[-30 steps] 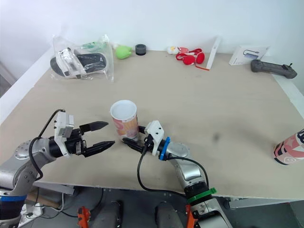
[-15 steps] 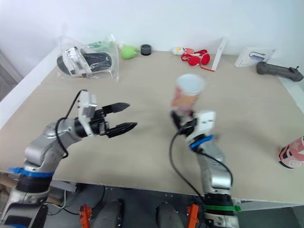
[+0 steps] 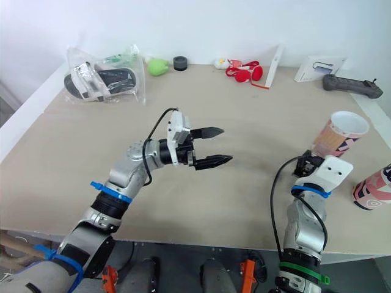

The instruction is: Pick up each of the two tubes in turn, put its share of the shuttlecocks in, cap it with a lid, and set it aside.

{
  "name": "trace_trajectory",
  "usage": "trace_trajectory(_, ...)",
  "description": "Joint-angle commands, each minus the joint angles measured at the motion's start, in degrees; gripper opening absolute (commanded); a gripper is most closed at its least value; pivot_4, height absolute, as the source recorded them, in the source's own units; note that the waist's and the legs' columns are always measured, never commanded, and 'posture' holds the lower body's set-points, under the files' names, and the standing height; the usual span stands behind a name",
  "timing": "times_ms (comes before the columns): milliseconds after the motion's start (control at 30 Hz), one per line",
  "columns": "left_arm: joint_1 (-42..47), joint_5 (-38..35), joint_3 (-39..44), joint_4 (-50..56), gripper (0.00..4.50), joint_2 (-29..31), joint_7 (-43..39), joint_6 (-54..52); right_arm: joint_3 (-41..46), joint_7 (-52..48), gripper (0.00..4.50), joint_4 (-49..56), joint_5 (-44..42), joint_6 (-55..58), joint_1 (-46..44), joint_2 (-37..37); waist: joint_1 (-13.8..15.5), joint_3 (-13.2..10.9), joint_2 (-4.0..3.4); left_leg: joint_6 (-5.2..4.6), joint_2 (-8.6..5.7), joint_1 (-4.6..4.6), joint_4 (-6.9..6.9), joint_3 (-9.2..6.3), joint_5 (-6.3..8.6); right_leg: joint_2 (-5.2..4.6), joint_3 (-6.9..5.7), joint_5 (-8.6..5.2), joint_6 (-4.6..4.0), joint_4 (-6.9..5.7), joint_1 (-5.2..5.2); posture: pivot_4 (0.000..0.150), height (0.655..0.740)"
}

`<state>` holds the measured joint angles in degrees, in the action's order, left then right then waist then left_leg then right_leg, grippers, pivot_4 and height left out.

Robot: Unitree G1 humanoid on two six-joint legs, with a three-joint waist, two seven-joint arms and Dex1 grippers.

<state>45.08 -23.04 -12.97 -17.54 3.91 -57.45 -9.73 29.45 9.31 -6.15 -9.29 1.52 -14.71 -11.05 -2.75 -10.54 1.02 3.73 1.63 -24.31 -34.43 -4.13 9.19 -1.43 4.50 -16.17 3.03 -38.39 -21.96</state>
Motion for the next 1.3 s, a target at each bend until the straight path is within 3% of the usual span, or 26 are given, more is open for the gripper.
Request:
trace_trajectory(33, 2.37, 0.35, 2.05, -0.1, 4.5, -2.08, 2.24, 1.96, 3.01, 2.89, 3.03, -3.16, 0.26, -4.1, -0.93, -2.27, 0.03, 0.0, 0.0, 0.0, 0.0, 0.0, 0.0, 0.01, 0.0, -0.01, 0.0, 0.0, 0.0, 0.0, 0.0, 0.15, 0.74)
trace_trajectory(200, 1.01, 1.05, 2.12, 0.95, 4.5, -1.48, 2.06, 1.38, 2.0, 1.41, 3.03, -5.9, -0.84, -5.44, -0.71, -2.73, -0.11, 0.02, -0.05, -0.04, 0.0, 0.04, 0.01, 0.07, 0.03, 0.01, 0.08, -0.01, 0.03, 0.0, 0.0, 0.15, 0.74)
trace_trajectory(233, 0.43, 1.07, 2.14, 1.55, 4.5, -1.06, 1.91, 1.15, 1.99, 0.96, 3.95, -6.22, -1.18, -5.61, -0.56, -2.86, -0.11, 0.03, -0.07, -0.05, 0.0, 0.05, 0.0, 0.07, 0.02, 0.02, 0.08, -0.02, 0.03, 0.0, 0.01, 0.15, 0.74)
trace_trajectory(300, -0.52, 0.92, 2.29, 2.33, 4.5, -0.32, 1.73, 0.88, 2.02, 0.35, 4.42, -6.37, -1.55, -5.75, -0.13, -3.25, -0.11, 0.03, -0.08, -0.05, 0.0, 0.06, 0.0, 0.08, 0.02, 0.01, 0.09, -0.01, 0.04, -0.01, 0.02, 0.15, 0.74)
trace_trajectory(633, -3.71, 0.48, 3.82, 5.94, 4.5, 2.99, 2.33, 0.53, 0.67, -1.46, 4.42, 4.72, -2.04, -1.97, 6.63, -3.32, 0.01, 0.04, -0.12, -0.06, 0.0, 0.04, -0.01, 0.09, 0.02, 0.0, 0.1, -0.02, 0.04, -0.02, 0.01, 0.15, 0.74)
trace_trajectory(833, -8.03, -0.16, 6.18, 10.79, 4.5, 7.14, 2.83, -1.19, -2.15, -4.94, 4.42, 22.98, -4.56, 4.86, 18.59, -1.6, 0.0, 0.08, -0.19, -0.06, 0.01, 0.06, -0.02, 0.08, 0.02, 0.0, 0.1, -0.04, 0.05, -0.07, 0.01, 0.15, 0.74)
trace_trajectory(967, -12.97, 3.23, 10.09, 11.44, 4.5, 12.35, 7.77, 0.79, -12.18, -22.82, 4.42, 34.31, -11.78, 12.89, 22.48, -11.09, -0.73, 0.1, -0.3, -0.06, 0.08, 0.2, -0.04, 0.16, 0.02, 0.05, 0.22, -0.18, 0.29, -0.18, 0.0, 0.15, 0.74)
trace_trajectory(1133, -18.6, 2.84, 12.84, 15.43, 4.5, 16.87, 9.65, -1.09, -16.45, -35.0, 4.42, 32.06, -19.2, 23.68, 17.36, -20.67, -0.37, 0.04, -0.1, -0.4, 0.09, 0.31, -0.11, 0.18, -0.23, 0.08, 0.23, 0.03, 0.28, -0.21, 0.1, 0.15, 0.74)
trace_trajectory(1300, -27.3, 1.77, 16.18, 24.27, 4.5, 20.69, 12.59, -4.19, -19.19, -42.21, 4.42, 26.5, -20.86, 26.98, 11.64, -24.11, 0.2, -0.01, 0.07, -0.47, 0.07, 0.19, -0.13, 0.16, -0.29, 0.04, 0.16, 0.13, 0.37, -0.19, 0.08, 0.15, 0.74)
